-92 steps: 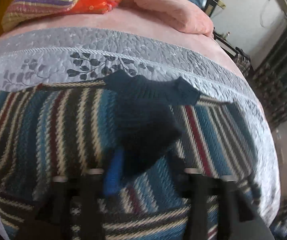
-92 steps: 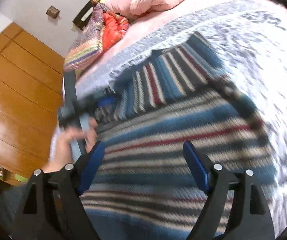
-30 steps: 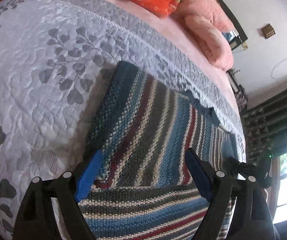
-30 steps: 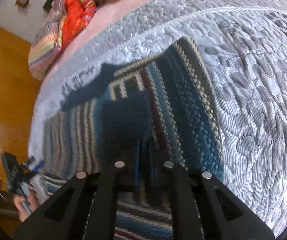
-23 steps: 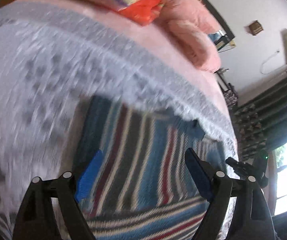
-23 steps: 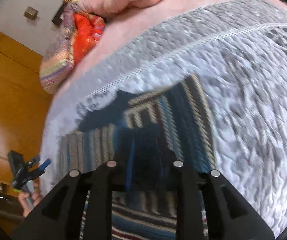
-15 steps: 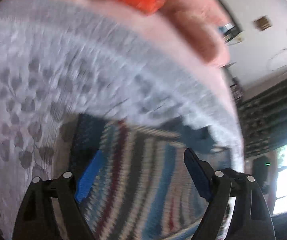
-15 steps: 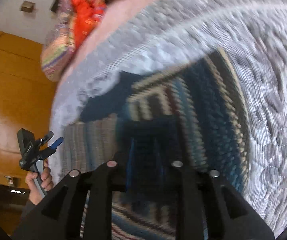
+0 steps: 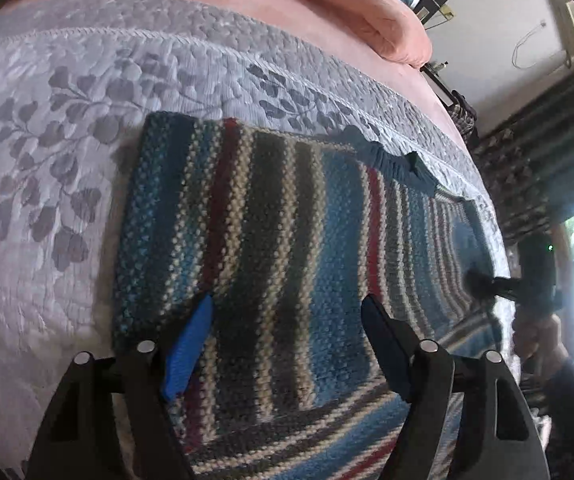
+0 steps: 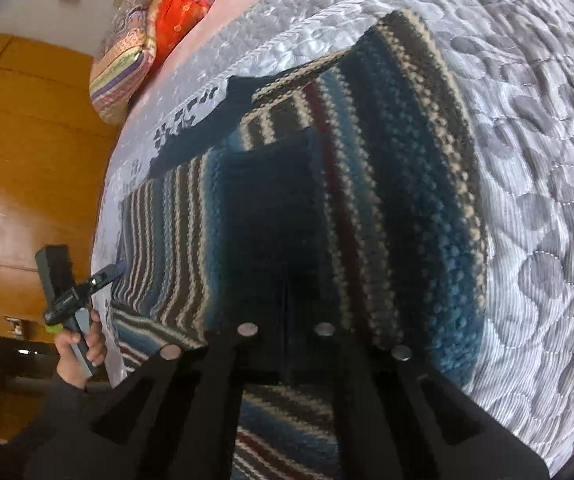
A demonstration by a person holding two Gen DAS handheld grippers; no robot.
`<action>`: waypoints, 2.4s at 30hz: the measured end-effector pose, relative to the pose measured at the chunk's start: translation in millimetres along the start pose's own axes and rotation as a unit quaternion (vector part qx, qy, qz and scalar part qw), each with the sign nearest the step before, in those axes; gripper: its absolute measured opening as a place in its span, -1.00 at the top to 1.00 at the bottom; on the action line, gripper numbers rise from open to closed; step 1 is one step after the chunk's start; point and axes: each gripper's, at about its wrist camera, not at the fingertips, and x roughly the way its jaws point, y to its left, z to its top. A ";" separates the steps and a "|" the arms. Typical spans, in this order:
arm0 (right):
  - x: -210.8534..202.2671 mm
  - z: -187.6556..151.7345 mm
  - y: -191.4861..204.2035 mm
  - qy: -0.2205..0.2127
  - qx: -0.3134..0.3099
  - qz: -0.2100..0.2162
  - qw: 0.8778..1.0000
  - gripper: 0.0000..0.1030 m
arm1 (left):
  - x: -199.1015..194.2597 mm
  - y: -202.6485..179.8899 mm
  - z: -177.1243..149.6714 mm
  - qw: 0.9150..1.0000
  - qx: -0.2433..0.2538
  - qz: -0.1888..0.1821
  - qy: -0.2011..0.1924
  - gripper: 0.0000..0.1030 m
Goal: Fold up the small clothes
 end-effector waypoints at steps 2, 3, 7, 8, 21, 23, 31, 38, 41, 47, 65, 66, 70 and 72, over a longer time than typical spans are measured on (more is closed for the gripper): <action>-12.0 -3.7 9.7 -0.016 -0.006 0.008 1.000 0.83 | -14.9 -6.3 -1.4 0.999 -0.016 -0.032 -0.016 -0.45; -17.6 -8.3 14.1 -0.020 -0.010 0.018 1.000 0.82 | -22.8 -13.3 -6.1 0.998 -0.009 -0.062 -0.024 -0.46; 2.5 -23.6 9.2 0.002 -0.010 -0.016 1.000 0.95 | 5.1 -20.1 -20.6 0.999 0.025 0.000 0.034 -0.47; 8.2 -25.6 5.5 0.001 -0.009 -0.025 1.000 0.98 | 12.9 -17.5 -23.5 0.999 0.024 0.006 0.039 -0.47; -143.2 -197.6 -59.6 -0.021 0.097 -0.067 0.993 0.08 | -113.6 4.7 -168.5 0.989 -0.113 -0.022 0.089 -0.68; -152.1 -235.6 -73.9 -0.010 0.131 -0.059 0.990 0.01 | -123.5 12.5 -194.5 0.986 -0.137 -0.019 0.096 -0.73; -132.6 -311.9 -56.8 0.018 0.149 -0.032 0.988 -0.15 | -105.2 4.5 -271.2 0.962 -0.206 -0.064 0.166 -0.73; -119.3 -331.7 -10.6 0.033 0.129 0.002 0.991 -0.17 | -81.0 -25.4 -287.3 0.960 -0.197 -0.070 0.187 -0.76; -114.4 -340.0 -3.3 0.038 0.134 0.015 0.990 -0.17 | -74.2 -28.6 -296.2 0.959 -0.203 -0.064 0.185 -0.76; -106.7 -351.9 -2.1 0.042 0.149 0.023 0.988 -0.06 | -82.3 -25.4 -309.1 0.957 -0.229 -0.078 0.161 -0.27; -178.2 -341.3 21.5 -0.047 0.131 0.108 0.984 0.89 | -165.4 -36.2 -288.7 0.955 -0.246 -0.161 0.047 0.85; -181.6 -338.0 25.4 -0.051 0.128 0.112 0.984 0.89 | -170.5 -39.3 -283.2 0.955 -0.242 -0.164 0.041 0.85; -197.0 -318.8 42.6 -0.069 0.111 0.122 0.984 0.88 | -189.5 -47.5 -260.9 0.957 -0.229 -0.176 0.020 0.85; -204.3 -306.0 50.0 -0.075 0.101 0.125 0.984 0.88 | -197.3 -51.2 -248.9 0.957 -0.225 -0.182 0.010 0.86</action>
